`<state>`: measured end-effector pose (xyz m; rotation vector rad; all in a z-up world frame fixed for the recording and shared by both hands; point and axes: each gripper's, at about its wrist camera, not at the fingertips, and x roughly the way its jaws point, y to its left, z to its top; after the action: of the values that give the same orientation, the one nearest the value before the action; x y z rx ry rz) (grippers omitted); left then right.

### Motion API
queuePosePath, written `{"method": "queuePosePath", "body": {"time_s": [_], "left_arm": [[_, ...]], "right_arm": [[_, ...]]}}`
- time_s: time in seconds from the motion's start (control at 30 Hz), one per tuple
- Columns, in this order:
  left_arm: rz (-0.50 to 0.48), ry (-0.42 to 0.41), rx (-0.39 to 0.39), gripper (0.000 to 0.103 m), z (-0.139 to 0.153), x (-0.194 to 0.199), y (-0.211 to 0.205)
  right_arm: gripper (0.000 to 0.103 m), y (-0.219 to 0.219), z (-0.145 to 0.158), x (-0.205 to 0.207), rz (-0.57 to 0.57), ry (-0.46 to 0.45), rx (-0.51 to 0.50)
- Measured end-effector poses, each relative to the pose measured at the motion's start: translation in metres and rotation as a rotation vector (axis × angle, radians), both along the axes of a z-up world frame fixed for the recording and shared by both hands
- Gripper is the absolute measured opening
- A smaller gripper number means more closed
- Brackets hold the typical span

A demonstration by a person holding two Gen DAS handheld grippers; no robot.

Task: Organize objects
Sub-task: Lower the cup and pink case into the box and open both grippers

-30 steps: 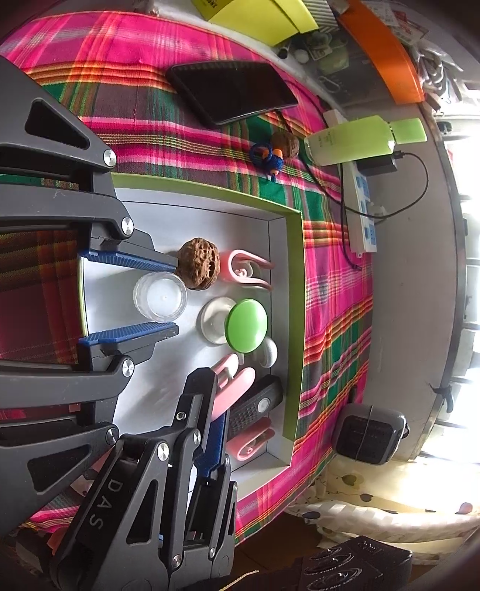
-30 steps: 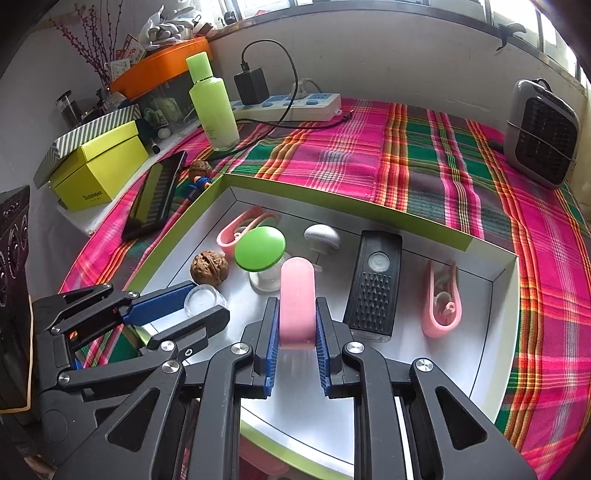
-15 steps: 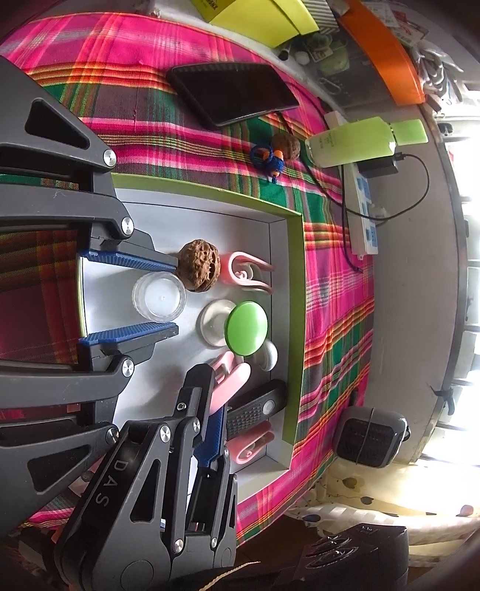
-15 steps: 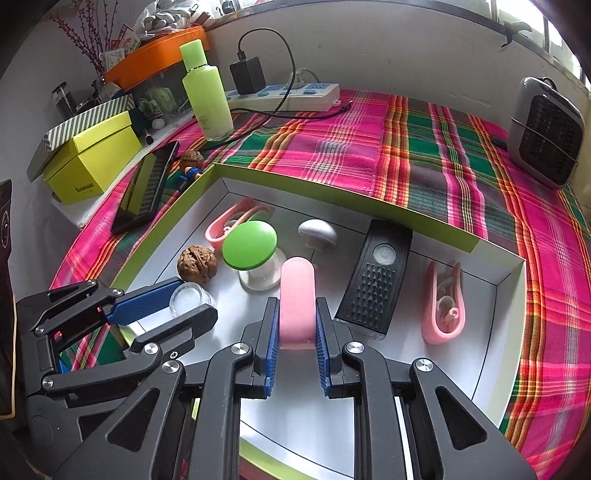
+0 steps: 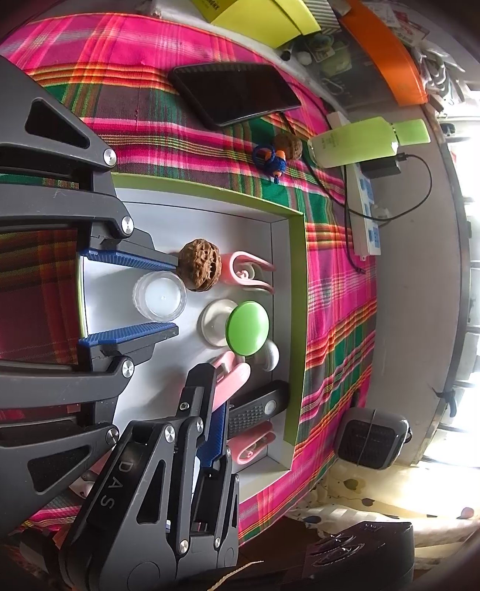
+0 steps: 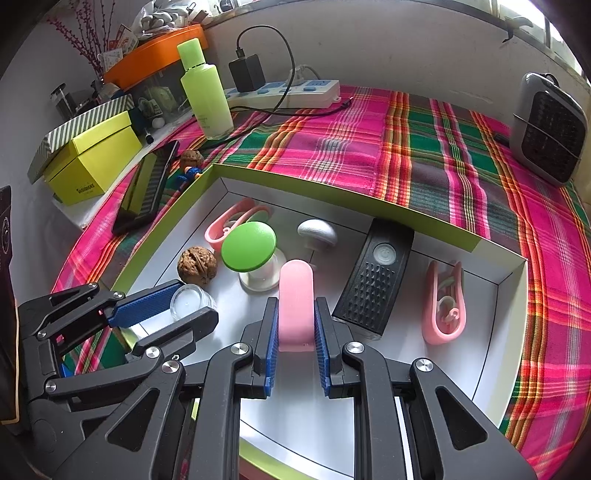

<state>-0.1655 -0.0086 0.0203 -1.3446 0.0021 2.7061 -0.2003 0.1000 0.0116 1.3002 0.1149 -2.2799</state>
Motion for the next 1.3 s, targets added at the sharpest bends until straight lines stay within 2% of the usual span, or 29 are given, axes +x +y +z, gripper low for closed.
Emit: {"method": "queuePosePath", "body": {"time_s": [0.1, 0.2, 0.47, 0.7, 1.3], "left_arm": [[0.003, -0.001, 0.001, 0.030, 0.000, 0.000, -0.001], [0.010, -0.010, 0.008, 0.036, -0.001, 0.001, -0.002], [0.016, -0.012, 0.014, 0.037, 0.000, 0.003, -0.002], [0.019, -0.008, 0.016, 0.039, 0.002, 0.006, -0.004], [0.035, -0.005, 0.034, 0.040, 0.010, 0.017, -0.009]], "right_arm": [[0.019, 0.000, 0.000, 0.000, -0.001, -0.005, -0.001], [0.019, 0.001, 0.000, 0.000, -0.006, -0.013, -0.006], [0.019, -0.001, 0.002, 0.000, -0.011, -0.009, 0.003], [0.027, 0.001, 0.005, 0.001, -0.016, -0.007, -0.008], [0.028, 0.003, 0.016, 0.010, -0.032, 0.008, -0.029]]}}
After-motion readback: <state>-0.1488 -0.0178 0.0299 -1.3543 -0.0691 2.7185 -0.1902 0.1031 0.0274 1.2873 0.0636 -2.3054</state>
